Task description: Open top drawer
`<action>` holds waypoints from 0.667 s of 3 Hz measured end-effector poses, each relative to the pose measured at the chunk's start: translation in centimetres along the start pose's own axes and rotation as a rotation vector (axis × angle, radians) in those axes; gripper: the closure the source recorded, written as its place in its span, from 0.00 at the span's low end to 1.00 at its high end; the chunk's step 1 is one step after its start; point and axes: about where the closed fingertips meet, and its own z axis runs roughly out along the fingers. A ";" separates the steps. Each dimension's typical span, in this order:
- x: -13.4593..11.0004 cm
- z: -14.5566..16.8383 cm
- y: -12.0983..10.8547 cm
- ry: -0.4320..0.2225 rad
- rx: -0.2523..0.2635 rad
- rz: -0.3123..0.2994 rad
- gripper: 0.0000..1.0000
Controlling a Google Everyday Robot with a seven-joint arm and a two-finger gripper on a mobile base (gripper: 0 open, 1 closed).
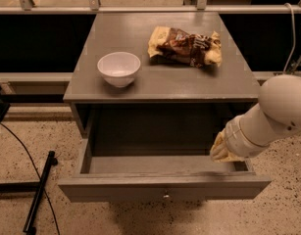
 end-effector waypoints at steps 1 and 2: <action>0.0 2.8 0.2 0.006 -0.055 0.004 1.00; 0.1 6.1 1.0 0.003 -0.126 0.010 1.00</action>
Offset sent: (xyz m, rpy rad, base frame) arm 0.0017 0.0239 -0.0986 -0.0356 0.2045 0.0366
